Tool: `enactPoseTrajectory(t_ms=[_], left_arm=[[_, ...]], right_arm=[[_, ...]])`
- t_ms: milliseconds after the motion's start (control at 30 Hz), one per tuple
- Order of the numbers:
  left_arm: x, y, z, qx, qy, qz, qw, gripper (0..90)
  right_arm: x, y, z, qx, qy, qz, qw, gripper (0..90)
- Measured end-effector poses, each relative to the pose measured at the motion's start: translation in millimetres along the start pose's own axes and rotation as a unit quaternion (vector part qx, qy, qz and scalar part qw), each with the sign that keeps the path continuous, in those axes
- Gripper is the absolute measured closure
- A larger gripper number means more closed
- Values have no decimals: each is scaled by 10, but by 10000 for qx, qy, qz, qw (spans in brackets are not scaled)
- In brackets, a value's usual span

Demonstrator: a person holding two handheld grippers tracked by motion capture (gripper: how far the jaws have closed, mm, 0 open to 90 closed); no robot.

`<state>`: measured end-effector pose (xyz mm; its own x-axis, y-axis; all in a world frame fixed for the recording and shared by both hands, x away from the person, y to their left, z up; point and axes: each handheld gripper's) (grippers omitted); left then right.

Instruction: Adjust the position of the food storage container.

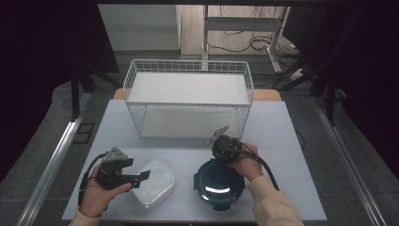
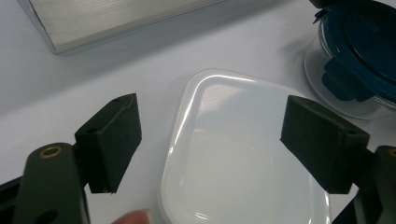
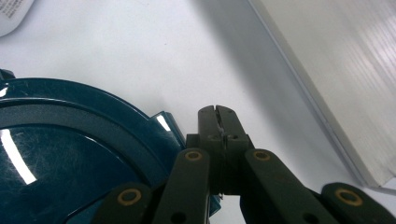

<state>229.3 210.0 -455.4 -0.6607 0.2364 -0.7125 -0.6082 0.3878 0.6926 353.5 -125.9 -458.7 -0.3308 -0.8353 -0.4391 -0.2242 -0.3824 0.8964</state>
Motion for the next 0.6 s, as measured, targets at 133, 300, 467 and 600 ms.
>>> enactPoseTrajectory(t_ms=[133, 300, 467, 600], left_arm=[[-2, 3, -4, 2, -4, -5, 10000, 202], [-2, 1, -4, 3, -26, 1, 10000, 202], [-5, 7, -19, 15, -38, -4, 10000, 201], [-14, 30, -41, 49, -30, -40, 10000, 200]], right_arm=[[18, 11, 27, -6, 15, 2, 10000, 900], [29, 17, 44, -9, 34, 0, 10000, 900], [54, 22, 35, -50, -35, -85, 9999, 897], [90, 62, 42, 176, -76, -217, 9996, 878]])
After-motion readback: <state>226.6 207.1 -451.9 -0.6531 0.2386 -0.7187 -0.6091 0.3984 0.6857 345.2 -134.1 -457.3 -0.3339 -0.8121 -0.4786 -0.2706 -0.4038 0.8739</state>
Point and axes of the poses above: each handheld gripper's, and its own axes: y roughly backward along the jaws, x roughly out of its underside, z roughly to its left, and after that the axes turned 7 degrees about -x, right-handed
